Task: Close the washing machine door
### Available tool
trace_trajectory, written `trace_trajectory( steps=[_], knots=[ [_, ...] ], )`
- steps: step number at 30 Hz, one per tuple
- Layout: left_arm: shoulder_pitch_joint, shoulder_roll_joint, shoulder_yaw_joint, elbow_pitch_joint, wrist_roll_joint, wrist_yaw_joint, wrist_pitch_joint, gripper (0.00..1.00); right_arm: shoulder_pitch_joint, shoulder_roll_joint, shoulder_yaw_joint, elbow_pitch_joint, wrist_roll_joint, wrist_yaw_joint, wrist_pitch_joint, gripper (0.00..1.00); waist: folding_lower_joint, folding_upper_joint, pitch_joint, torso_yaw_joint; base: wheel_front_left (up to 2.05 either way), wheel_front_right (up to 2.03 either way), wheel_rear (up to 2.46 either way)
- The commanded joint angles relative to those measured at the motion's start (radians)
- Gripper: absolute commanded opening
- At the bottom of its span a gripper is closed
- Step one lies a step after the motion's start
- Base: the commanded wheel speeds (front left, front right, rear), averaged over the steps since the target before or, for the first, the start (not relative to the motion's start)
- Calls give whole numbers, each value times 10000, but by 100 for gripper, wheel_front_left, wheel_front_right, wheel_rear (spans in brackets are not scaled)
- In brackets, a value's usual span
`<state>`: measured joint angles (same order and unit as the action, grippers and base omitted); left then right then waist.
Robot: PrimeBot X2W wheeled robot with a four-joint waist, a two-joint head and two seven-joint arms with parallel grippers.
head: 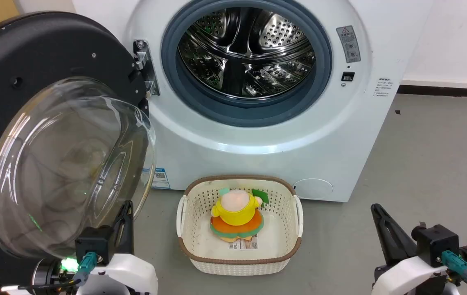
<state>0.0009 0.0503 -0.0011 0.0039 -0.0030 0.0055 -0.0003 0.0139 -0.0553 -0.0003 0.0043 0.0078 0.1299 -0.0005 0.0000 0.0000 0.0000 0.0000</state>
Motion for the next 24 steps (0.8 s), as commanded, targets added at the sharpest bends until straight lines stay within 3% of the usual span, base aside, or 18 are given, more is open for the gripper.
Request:
trace_trajectory(
  steps=[1,10,11,24],
  knots=[
    [-9,-1,11,-39,30,-55,3,0,-139,51,3,-43,-78,8,5,0,0,0,0,0,0,0,0],
    [-9,-1,11,-39,30,-55,3,0,-139,51,3,-43,-78,8,5,0,0,0,0,0,0,0,0],
    [0,-2,2,0,0,0,0,100,0,0,2,0,0,0,0,100,0,0,0,0,0,0,0],
    [38,3,-99,45,10,72,-191,100,15,2,34,107,156,1,-190,100,0,0,2,37,0,0,0]
  ],
)
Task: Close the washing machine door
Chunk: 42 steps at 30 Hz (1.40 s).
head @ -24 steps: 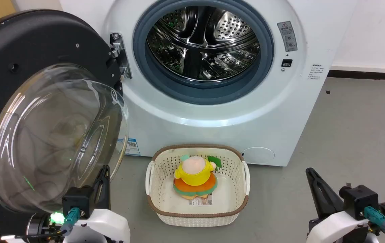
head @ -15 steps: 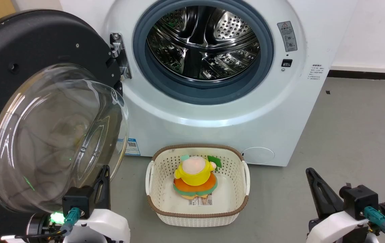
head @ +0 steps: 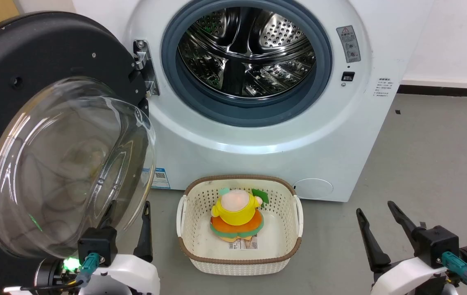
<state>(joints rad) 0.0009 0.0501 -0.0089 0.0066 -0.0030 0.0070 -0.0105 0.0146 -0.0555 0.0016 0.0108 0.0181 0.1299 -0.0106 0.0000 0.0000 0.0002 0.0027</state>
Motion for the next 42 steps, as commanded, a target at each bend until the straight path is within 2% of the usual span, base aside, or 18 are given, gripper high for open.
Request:
trace_trajectory(
  steps=[1,15,42],
  knots=[
    [44,7,-29,17,10,66,-111,100,9,4,22,51,67,1,-110,100,0,0,-1,22,0,0,0],
    [98,38,-159,-5,-12,193,-403,100,23,-8,139,123,278,2,-402,100,0,0,-12,441,0,0,0],
    [290,153,-455,-138,-28,442,-946,100,75,-33,405,309,690,3,-945,100,0,0,-95,2009,0,0,0]
  ],
)
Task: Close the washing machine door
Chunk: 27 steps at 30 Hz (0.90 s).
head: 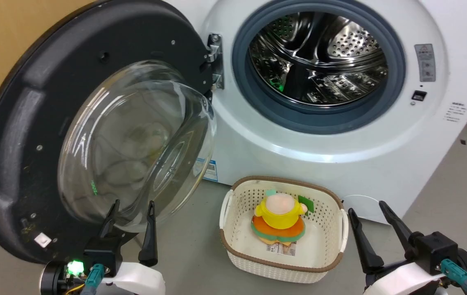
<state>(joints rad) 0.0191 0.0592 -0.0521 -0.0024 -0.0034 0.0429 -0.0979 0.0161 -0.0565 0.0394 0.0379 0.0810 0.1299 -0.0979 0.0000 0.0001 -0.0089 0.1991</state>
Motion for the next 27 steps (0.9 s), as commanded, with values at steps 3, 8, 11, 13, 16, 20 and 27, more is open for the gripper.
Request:
trace_trajectory(
  steps=[3,8,11,13,16,20,27],
  knots=[
    [153,64,-51,-93,-31,151,-135,100,11,-44,106,89,109,3,-136,100,0,-1,-1,173,0,0,0],
    [221,68,-121,-176,-34,238,-240,100,-76,-99,247,179,210,4,-241,100,0,-1,17,396,0,0,0],
    [260,70,-156,-229,-34,302,-302,100,-139,-140,346,240,272,4,-303,100,0,-1,34,532,0,0,0],
    [289,74,-168,-263,-36,349,-344,100,-188,-175,423,281,311,4,-345,100,0,-1,50,625,0,0,0],
    [339,84,-183,-323,-33,421,-406,100,-267,-224,528,344,379,4,-407,100,0,-1,77,767,0,0,0],
    [413,110,-198,-406,-33,508,-490,100,-376,-290,663,428,480,4,-491,100,0,-1,112,953,0,0,0],
    [534,159,-214,-518,-54,645,-637,100,-503,-357,913,552,651,5,-637,100,0,-1,143,1261,0,0,0]
  ],
)
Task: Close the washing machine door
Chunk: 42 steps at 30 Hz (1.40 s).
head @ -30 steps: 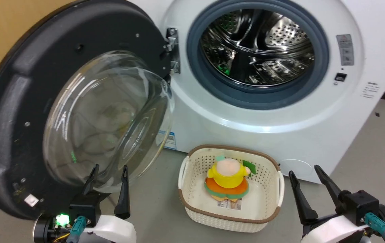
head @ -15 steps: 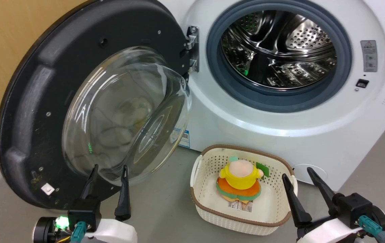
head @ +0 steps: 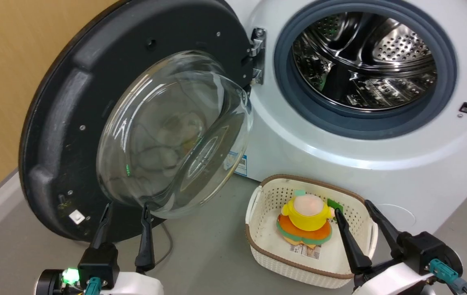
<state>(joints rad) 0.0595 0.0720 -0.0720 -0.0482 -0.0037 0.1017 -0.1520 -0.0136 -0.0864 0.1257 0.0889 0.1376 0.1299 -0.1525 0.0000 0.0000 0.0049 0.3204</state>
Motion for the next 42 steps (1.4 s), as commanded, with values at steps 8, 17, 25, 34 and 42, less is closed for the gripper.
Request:
trace_trajectory(
  steps=[8,17,25,34,42],
  knots=[
    [217,72,-64,-178,-57,197,-263,100,-308,-113,263,147,298,5,-257,100,0,0,19,384,0,0,0],
    [303,111,-141,-286,-68,351,-451,100,-324,-227,484,226,522,6,-446,100,0,0,21,762,0,0,0],
    [365,145,-187,-352,-102,473,-618,100,-333,-304,640,315,678,6,-613,100,0,0,17,1099,0,0,0],
    [496,171,-248,-477,-111,638,-806,100,-373,-371,842,412,873,7,-800,100,0,0,6,1467,0,0,0],
    [534,190,-289,-527,-150,764,-973,100,-397,-384,941,536,1041,8,-968,100,0,0,23,1813,0,0,0]
  ],
)
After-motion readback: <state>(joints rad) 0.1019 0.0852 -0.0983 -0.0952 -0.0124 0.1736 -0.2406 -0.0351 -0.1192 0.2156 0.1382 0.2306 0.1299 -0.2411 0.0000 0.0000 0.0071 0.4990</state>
